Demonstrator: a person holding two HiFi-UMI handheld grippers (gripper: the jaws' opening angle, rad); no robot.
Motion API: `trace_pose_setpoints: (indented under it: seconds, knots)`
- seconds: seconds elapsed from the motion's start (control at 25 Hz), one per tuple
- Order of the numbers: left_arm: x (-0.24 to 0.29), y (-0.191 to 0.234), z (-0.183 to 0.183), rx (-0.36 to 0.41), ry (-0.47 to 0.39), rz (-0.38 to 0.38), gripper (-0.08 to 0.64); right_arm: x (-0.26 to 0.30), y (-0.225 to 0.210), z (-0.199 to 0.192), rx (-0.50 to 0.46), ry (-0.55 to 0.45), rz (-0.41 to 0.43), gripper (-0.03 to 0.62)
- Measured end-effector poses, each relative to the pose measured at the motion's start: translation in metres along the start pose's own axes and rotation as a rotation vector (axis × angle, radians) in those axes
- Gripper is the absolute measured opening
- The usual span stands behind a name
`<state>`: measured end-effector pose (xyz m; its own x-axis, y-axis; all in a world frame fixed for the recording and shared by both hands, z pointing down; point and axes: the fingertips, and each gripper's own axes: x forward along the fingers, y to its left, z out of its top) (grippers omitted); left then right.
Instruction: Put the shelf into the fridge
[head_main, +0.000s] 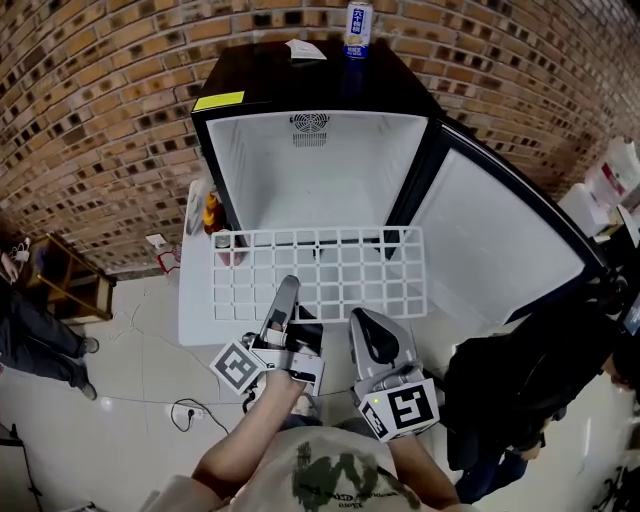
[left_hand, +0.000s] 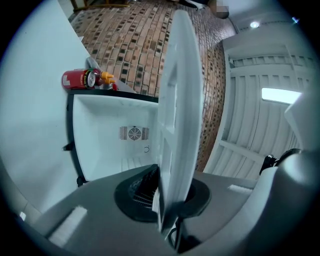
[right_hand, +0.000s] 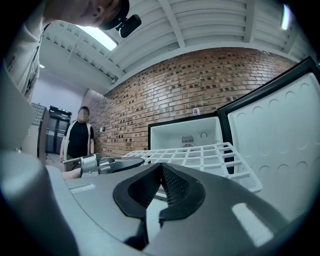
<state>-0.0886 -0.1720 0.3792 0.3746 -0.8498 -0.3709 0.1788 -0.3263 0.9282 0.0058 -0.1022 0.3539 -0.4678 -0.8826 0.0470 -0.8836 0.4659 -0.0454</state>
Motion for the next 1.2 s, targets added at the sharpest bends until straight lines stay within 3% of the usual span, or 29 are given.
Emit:
trace_pose_setpoints:
  seconds: [0.28,0.52,0.68,0.88,1.2]
  knots:
    - [0.013,0.009,0.003,-0.007,0.005,0.011,0.028,0.009,-0.011,-0.005,0.046,-0.001,-0.011,0.000]
    - [0.027,0.014,0.004,0.013,-0.020,0.018,0.028,0.020,-0.019,-0.009,0.115,-0.010,0.046,0.006]
    - [0.039,0.018,0.010,0.028,-0.047,0.018,0.028,0.027,-0.025,-0.017,0.300,-0.032,0.119,0.014]
    - [0.053,0.021,0.016,0.058,-0.067,0.005,0.028,0.034,-0.039,-0.031,0.606,-0.058,0.171,0.051]
    - [0.061,0.022,0.022,0.072,-0.072,-0.003,0.028,0.048,-0.054,-0.035,0.778,-0.104,0.152,0.069]
